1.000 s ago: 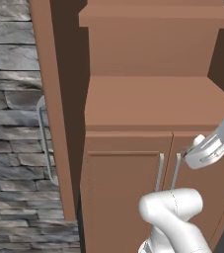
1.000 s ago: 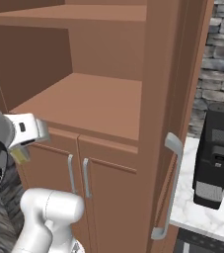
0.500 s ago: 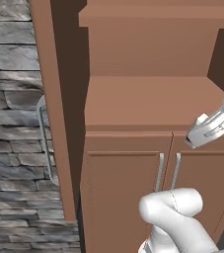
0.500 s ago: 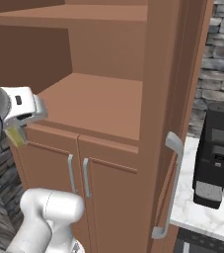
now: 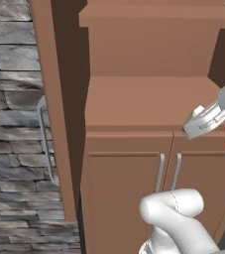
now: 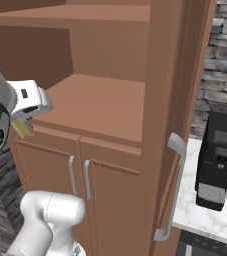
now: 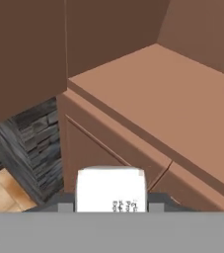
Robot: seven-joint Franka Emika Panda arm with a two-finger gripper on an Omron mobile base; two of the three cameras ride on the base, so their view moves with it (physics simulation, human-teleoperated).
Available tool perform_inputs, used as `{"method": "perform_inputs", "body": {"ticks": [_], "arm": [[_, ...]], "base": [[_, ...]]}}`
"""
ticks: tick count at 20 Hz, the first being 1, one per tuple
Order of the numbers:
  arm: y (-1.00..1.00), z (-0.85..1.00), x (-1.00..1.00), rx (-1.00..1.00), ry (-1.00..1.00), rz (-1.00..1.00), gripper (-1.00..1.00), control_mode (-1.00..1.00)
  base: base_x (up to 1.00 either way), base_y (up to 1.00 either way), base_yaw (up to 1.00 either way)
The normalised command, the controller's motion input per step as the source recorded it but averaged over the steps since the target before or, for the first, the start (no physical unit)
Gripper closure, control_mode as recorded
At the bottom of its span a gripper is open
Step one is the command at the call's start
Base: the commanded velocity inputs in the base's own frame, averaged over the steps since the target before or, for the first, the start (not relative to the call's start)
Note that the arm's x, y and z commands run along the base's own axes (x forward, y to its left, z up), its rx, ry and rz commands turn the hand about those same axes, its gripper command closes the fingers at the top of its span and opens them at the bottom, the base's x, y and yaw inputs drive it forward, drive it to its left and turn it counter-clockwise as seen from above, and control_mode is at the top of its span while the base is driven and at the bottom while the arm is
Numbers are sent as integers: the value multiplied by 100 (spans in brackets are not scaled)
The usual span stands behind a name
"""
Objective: Pick the boxed drink, beer from the counter and place them in the open cabinet.
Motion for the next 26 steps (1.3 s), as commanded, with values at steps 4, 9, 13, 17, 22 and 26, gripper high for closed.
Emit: {"method": "perform_inputs", "body": {"ticks": [4,9,13,17,22,26], "arm": [[0,0,17,0,-17,0,100,-100],[0,1,29,0,-2,-1,100,-100],[0,4,38,0,7,-3,100,-100],[0,0,40,0,6,-3,100,-100],[1,-1,36,1,0,-4,100,-100],[1,-10,35,4,0,-3,100,-100]], "base": [[0,0,0],[0,0,0],[0,0,0],[0,0,0],[0,0,0],[0,0,0]]}}
